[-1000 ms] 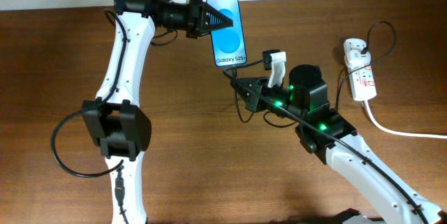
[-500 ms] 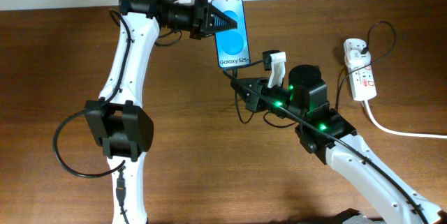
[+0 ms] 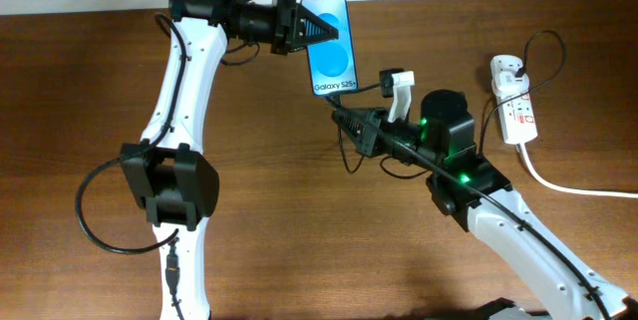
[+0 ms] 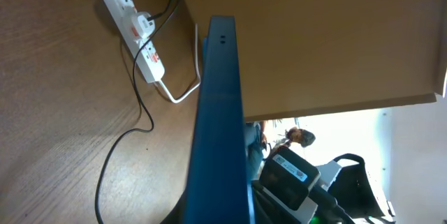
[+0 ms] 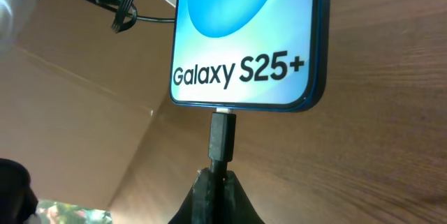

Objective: Plug charger to phone and switch on socket
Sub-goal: 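Push the USB-C plug up into the phone's bottom port with the right gripper, then release the plug and move the right gripper toward the power strip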

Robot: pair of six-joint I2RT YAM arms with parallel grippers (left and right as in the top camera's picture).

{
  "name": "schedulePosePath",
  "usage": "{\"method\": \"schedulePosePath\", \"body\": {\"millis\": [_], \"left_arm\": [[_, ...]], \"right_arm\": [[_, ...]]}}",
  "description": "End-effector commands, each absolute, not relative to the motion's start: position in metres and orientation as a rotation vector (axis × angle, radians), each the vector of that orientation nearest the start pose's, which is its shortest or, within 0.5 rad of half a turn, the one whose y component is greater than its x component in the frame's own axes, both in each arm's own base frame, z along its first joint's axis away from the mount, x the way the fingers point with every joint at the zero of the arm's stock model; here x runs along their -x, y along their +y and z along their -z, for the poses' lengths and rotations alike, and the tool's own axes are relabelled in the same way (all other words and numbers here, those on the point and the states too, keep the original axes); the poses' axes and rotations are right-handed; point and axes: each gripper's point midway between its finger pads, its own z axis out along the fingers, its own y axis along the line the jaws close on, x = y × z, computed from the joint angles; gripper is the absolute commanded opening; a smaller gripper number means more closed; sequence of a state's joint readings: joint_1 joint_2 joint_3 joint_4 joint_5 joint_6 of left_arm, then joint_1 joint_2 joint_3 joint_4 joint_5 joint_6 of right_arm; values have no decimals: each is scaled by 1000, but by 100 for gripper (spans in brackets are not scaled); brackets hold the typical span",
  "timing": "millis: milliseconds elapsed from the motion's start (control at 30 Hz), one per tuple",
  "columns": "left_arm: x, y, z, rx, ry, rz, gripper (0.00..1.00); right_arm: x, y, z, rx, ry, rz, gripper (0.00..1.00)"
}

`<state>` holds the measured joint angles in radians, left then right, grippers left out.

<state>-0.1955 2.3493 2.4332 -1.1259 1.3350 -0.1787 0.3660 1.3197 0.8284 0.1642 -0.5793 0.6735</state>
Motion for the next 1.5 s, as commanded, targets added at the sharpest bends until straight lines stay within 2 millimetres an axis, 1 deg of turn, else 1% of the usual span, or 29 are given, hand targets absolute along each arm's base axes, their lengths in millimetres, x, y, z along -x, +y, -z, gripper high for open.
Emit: {"method": "schedulePosePath", "body": {"millis": [0, 100, 267, 333, 367, 400, 467, 500, 533, 600, 633, 667, 700, 733, 767, 833, 867, 933, 967, 1000, 1033, 1067, 1100, 1133, 1200, 1333, 1400, 1433, 1467], "left_arm": [[-449, -271, -295, -557, 2215, 1893, 0], [-449, -271, -295, -557, 2215, 1894, 0], [-449, -271, -295, -557, 2215, 1893, 0], [-453, -264, -295, -540, 2212, 1886, 0], [-456, -260, -295, -528, 2210, 1881, 0], [-459, -254, -295, -514, 2209, 1876, 0], [-462, -248, -295, -496, 2207, 1869, 0], [-465, -243, -295, -485, 2205, 1863, 0], [-473, -235, -288, -448, 2239, 1796, 0], [-488, -217, -263, -349, 2360, 1598, 0], [-494, -203, -246, -313, 2433, 1458, 0], [-495, -196, -236, -296, 2479, 1386, 0], [-495, -194, -232, -297, 2499, 1350, 0], [-495, -194, -232, -304, 2496, 1347, 0], [-495, -192, -232, -302, 2495, 1346, 0], [-495, -192, -232, -363, 2470, 1326, 0], [-496, -192, -229, -393, 2469, 1294, 0], [-497, -184, -220, -367, 2522, 1211, 0], [-497, -182, -221, -364, 2531, 1189, 0], [-495, -180, -227, -376, 2530, 1161, 0], [-490, -180, -236, -388, 2529, 1161, 0], [-477, -179, -245, -388, 2559, 1168, 0], [-469, -178, -246, -384, 2588, 1177, 0], [-461, -177, -243, -361, 2628, 1192, 0], [-451, -162, -220, -306, 2776, 1064, 0], [-447, -172, -216, -364, 2786, 1046, 0], [-442, -184, -210, -419, 2799, 1050, 0], [-437, -190, -202, -449, 2820, 1059, 0], [-436, -191, -195, -461, 2832, 1062, 0]], "right_arm": [[-369, 214, -269, 80, 1915, -1156, 4], [-370, 214, -273, 86, 1897, -1157, 4], [-367, 216, -271, 96, 1912, -1172, 4], [-364, 215, -260, 78, 1965, -1169, 12], [-361, 216, -257, 84, 1981, -1182, 12], [-357, 220, -257, 106, 1986, -1208, 22], [-352, 223, -258, 133, 1991, -1240, 30], [-349, 225, -255, 142, 2009, -1258, 35], [-346, 223, -243, 113, 2069, -1251, 43], [-348, 208, -220, 2, 2169, -1172, 54], [-352, 190, -208, -77, 2214, -1128, 58], [-357, 170, -200, -156, 2245, -1096, 61], [-362, 140, -189, -273, 2274, -1049, 61], [-364, 122, -183, -329, 2286, -1015, 61], [-364, 95, -170, -430, 2319, -933, 63], [-358, 56, -146, -558, 2387, -724, 63], [-355, 43, -141, -607, 2410, -621, 63], [-347, 16, -144, -671, 2456, -396, 66], [-342, 0, -148, -714, 2466, -275, 71], [-340, -10, -155, -739, 2460, -193, 84], [-340, -16, -158, -749, 2451, -154, 88], [-340, -16, -158, -750, 2450, -152, 93], [-339, -16, -158, -751, 2455, -151, 95], [-337, -16, -156, -754, 2464, -148, 98], [-337, -16, -156, -754, 2465, -148, 98], [-337, -16, -156, -754, 2465, -148, 98], [-337, -16, -156, -754, 2465, -148, 98], [-337, -16, -156, -754, 2465, -148, 98], [-337, -16, -156, -754, 2465, -148, 98]]}}
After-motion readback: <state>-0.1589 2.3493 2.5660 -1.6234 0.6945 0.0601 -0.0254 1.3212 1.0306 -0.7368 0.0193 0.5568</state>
